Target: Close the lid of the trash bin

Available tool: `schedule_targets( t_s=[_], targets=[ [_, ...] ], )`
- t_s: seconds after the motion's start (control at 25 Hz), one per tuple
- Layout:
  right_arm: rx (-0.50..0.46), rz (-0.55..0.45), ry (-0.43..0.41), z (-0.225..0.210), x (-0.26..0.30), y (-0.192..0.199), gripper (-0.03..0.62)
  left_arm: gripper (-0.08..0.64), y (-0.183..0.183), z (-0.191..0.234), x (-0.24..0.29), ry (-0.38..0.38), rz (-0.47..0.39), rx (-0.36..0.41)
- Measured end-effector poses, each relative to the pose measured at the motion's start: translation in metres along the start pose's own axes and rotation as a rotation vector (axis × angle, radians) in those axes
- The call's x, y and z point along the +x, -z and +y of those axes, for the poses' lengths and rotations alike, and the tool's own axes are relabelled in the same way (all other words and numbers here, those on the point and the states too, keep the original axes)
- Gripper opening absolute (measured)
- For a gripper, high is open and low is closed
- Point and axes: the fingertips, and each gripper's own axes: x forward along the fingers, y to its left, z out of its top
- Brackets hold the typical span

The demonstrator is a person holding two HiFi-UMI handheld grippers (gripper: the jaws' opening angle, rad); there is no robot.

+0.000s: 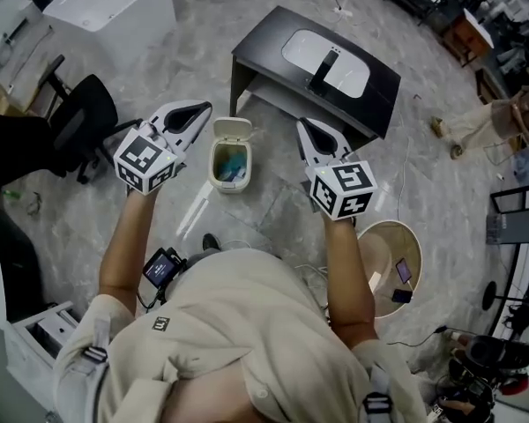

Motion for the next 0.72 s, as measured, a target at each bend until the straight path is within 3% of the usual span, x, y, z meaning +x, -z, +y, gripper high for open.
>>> schedule_targets(
  t_s=[0.44,0.72],
  targets=[
    [-0.038,0.026,0.062,0.032,0.058,-0.017,0.026,0.015,0.018,0.064,-0.017,0.061,-0.043,-0.033],
    [-0.036,0.042,0.019,0.034,0.092,-0.012,0.026,0.015,0.041,0.086,-0.024,0.016,-0.025,-0.077]
  ],
)
